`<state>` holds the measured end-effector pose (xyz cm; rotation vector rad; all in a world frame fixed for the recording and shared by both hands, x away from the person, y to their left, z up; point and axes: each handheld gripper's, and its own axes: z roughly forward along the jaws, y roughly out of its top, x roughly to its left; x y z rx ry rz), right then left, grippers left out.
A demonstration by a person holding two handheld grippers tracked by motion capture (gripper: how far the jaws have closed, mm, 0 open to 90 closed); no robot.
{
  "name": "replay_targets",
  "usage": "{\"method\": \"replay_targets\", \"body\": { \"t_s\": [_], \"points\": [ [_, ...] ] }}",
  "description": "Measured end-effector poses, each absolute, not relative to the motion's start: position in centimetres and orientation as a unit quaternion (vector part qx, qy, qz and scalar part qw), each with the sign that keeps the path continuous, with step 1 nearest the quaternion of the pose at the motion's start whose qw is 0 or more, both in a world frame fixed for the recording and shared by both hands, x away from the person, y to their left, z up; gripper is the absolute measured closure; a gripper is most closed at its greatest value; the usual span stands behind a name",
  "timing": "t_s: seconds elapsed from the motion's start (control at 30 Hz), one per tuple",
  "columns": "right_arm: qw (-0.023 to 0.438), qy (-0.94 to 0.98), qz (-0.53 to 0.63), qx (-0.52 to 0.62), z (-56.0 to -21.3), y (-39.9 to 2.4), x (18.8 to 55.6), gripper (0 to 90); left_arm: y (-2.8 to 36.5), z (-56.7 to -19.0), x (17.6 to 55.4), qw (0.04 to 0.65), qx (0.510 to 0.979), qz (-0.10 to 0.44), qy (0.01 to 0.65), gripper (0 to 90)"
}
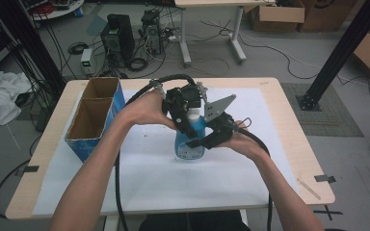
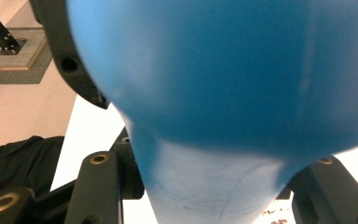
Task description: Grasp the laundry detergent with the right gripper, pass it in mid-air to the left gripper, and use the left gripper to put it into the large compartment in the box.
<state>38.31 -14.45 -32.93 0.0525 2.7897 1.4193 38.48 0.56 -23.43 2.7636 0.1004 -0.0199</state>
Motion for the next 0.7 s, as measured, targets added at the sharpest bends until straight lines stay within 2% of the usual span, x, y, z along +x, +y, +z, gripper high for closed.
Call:
{"method": "replay_targets", "body": {
  "t_s": [0.7],
  "points": [
    [-0.003, 0.886, 0.464, 0.013, -33.14, -14.45, 38.23, 46.0, 0.28, -23.31, 38.26, 0.173, 0.984, -0.005, 0.031, 38.0]
  ]
}}
